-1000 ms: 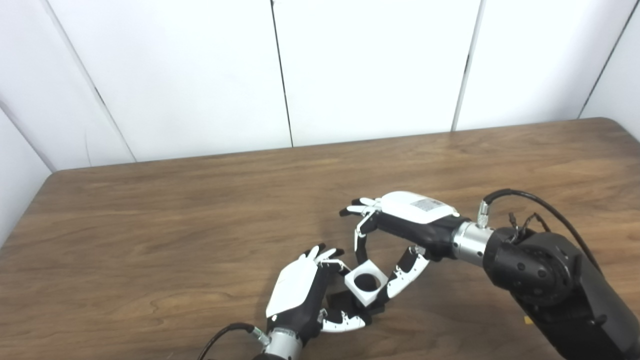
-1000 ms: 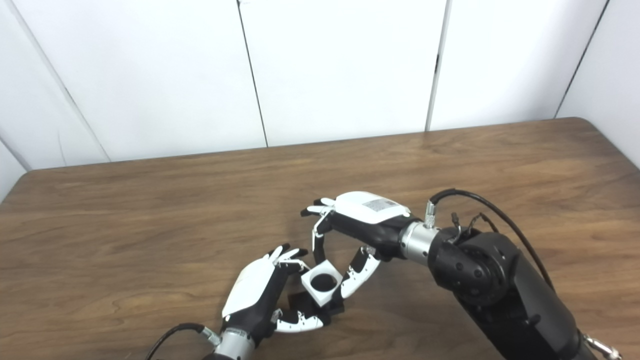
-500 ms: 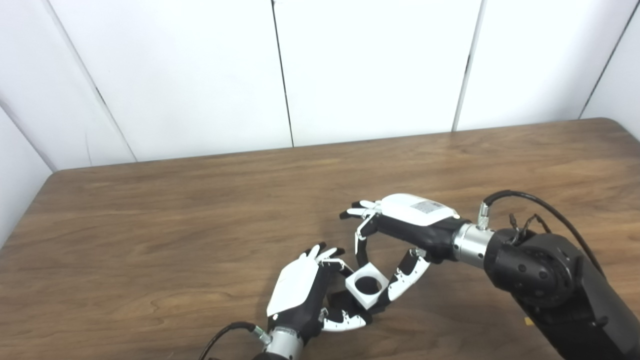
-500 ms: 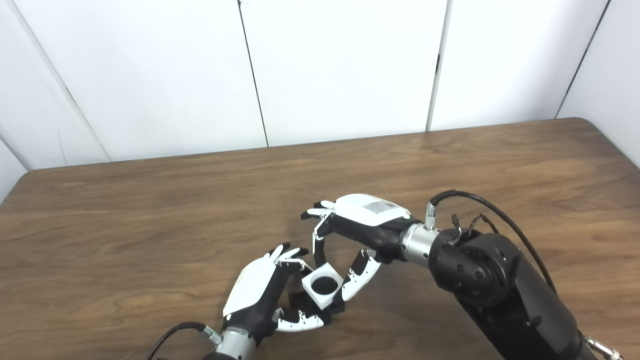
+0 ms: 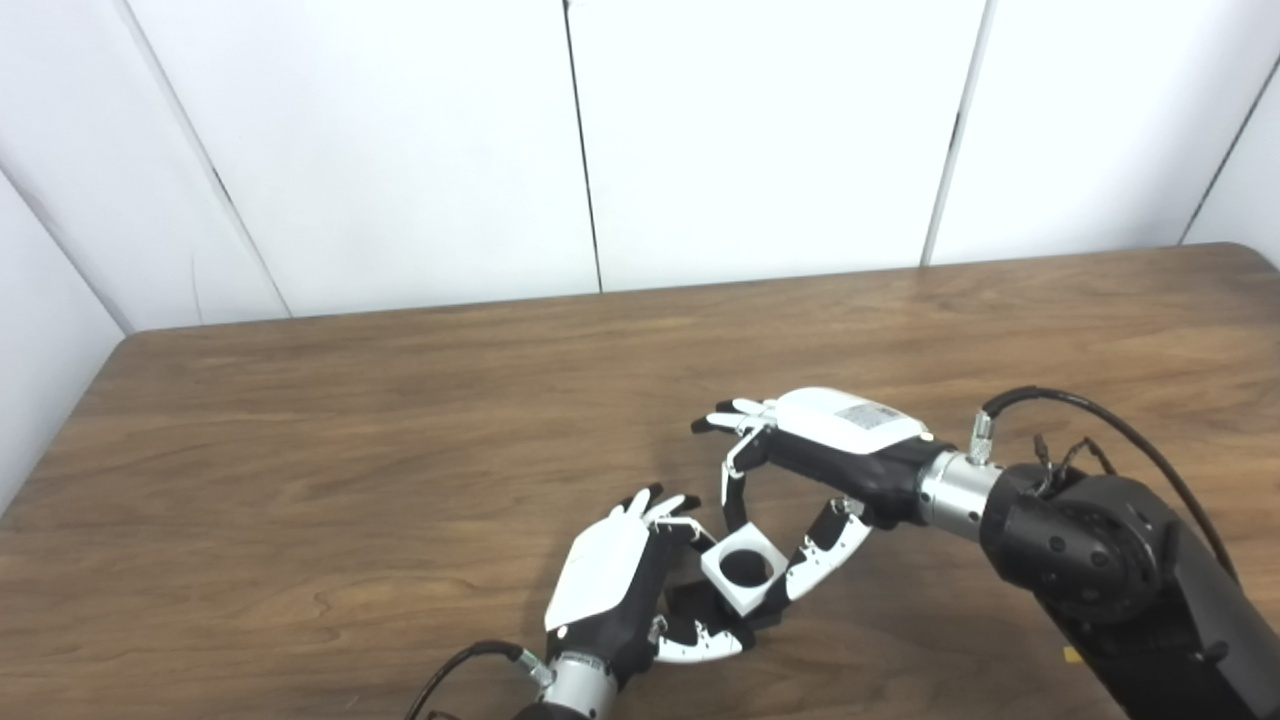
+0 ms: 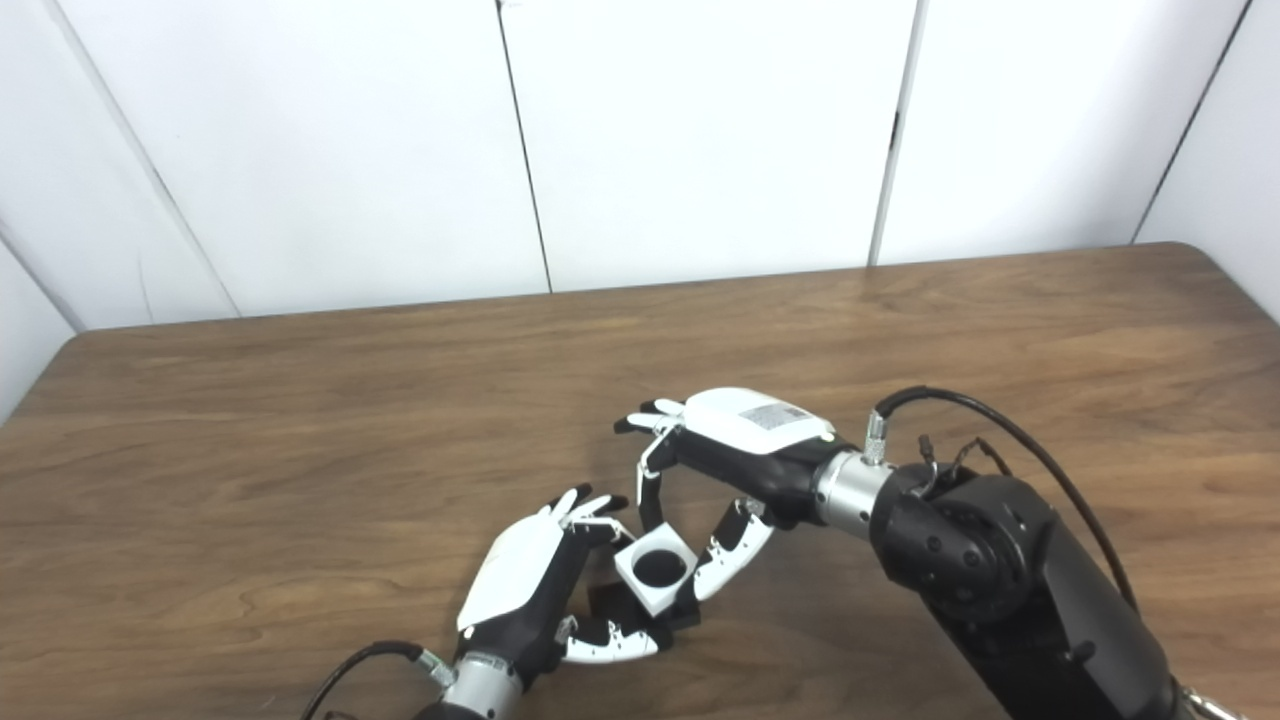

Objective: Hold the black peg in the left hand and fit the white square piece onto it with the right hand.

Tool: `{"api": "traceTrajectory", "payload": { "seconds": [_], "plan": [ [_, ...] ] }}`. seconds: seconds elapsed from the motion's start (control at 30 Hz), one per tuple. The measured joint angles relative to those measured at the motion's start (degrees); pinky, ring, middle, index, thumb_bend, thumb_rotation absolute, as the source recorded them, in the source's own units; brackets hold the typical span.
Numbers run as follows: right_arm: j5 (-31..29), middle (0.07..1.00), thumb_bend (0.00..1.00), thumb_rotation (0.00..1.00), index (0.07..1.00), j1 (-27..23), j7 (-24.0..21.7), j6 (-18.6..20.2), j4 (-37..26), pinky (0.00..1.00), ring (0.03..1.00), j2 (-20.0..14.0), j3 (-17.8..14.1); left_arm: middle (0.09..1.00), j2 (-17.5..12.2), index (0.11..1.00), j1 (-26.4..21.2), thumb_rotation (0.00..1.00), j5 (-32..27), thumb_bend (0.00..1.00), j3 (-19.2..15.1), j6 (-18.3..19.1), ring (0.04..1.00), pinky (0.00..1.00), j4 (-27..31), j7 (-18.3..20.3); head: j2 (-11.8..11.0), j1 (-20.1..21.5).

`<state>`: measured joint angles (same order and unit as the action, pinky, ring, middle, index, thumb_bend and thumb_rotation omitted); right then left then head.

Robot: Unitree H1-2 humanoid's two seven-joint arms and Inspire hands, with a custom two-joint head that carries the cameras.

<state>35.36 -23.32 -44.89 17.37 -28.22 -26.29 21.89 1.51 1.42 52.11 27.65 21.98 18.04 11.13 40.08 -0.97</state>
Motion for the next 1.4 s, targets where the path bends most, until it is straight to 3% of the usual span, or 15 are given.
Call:
{"api": "traceTrajectory", "payload": {
  "seconds": [1.4],
  "plan": [
    [1.3, 0.963, 0.52, 0.16, 0.493, 0.0, 0.7, -1.4, 3.3, 1.0, 1.0, 0.3, 0.3, 0.904, 0.0, 0.49, 0.2, 0.08, -0.1, 0.52, 0.1, 0.0, 1.0, 1.0, 0.0, -0.7, -0.2, -0.2]
  ]
}}
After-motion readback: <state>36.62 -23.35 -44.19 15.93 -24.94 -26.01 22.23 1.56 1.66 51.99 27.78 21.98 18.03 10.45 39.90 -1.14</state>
